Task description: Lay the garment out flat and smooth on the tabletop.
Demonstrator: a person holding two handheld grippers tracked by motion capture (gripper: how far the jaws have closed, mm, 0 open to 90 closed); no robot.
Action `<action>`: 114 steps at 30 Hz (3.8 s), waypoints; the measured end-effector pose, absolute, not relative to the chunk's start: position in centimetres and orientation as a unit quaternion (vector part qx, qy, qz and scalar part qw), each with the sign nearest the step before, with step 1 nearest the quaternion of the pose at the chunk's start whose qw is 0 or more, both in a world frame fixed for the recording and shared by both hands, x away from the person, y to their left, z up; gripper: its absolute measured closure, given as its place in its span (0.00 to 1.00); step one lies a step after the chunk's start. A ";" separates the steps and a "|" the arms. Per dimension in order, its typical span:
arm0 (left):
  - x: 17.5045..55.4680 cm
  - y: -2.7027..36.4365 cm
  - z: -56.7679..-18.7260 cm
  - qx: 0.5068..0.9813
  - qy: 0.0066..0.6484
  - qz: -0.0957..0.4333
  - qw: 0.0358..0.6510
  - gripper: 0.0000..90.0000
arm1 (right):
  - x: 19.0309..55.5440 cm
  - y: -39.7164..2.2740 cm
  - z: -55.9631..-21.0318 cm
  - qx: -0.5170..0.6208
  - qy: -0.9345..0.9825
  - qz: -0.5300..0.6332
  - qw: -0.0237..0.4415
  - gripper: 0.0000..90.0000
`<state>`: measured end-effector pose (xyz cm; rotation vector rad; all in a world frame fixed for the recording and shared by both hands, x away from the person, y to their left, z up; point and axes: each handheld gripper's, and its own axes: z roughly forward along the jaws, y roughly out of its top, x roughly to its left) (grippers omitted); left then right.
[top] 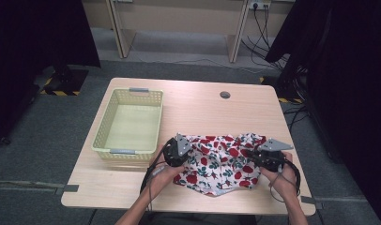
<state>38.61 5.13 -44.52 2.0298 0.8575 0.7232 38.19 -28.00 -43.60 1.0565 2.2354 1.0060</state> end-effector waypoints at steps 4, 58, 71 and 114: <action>39.8 5.1 -43.0 0.788 0.347 0.308 0.404 0.92 | 40.0 -28.2 -41.4 0.390 0.799 0.382 0.251 0.94; 39.2 2.3 -47.9 0.820 0.374 0.261 0.345 0.35 | 42.7 -29.3 -41.9 0.436 0.787 0.336 0.279 0.95; 37.7 4.0 -47.9 0.824 0.366 0.257 0.347 0.35 | 45.6 -35.6 -40.8 0.503 0.744 0.332 0.287 0.94; 38.0 4.3 -48.1 0.810 0.381 0.254 0.365 0.35 | 36.8 -24.8 -46.9 0.406 0.828 0.351 0.161 0.32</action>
